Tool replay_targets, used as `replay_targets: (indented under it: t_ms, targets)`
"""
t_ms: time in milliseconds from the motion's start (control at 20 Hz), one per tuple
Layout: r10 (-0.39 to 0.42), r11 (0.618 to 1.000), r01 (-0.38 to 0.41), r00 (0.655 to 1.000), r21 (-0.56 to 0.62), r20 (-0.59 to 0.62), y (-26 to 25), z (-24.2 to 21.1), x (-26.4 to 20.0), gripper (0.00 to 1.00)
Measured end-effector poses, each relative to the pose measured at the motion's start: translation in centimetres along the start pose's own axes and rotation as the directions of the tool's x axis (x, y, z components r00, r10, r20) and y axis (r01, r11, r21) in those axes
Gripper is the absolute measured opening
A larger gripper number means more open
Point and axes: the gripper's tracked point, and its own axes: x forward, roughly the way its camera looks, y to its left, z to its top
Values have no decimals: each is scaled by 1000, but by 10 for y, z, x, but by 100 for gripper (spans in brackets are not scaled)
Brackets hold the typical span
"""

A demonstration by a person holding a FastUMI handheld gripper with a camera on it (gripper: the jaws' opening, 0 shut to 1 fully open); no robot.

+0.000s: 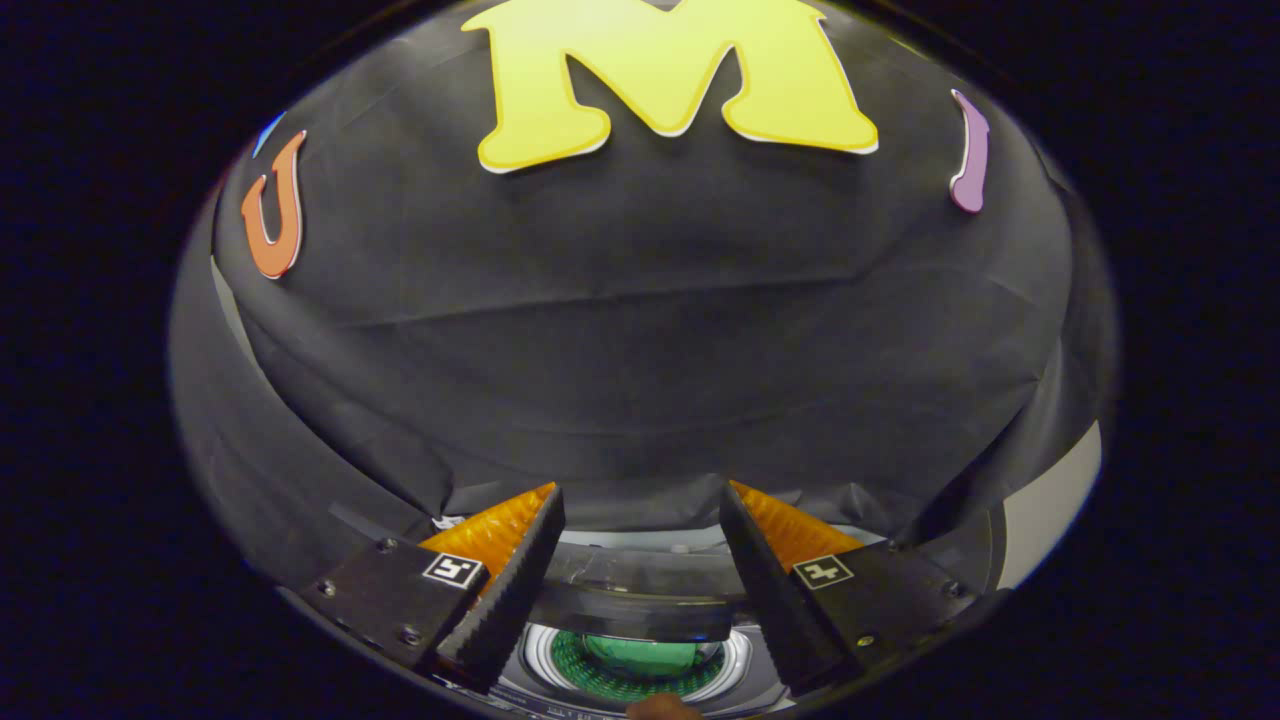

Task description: Put the clothes into the washing machine and then close the washing machine lid.

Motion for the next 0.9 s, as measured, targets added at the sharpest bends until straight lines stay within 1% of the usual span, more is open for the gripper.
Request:
replay_targets:
  t_ms: [150,350,650,900]
  targets:
    - [-4,1000,4,1000,4,24,-1,1,0,98]
    - [0,1000,0,1000,-5,27,-1,-3,-3,99]
    - [12,999,-7,989,-32,150,1,-10,-18,99]
    - [20,999,-13,982,-37,187,3,-23,-34,99]
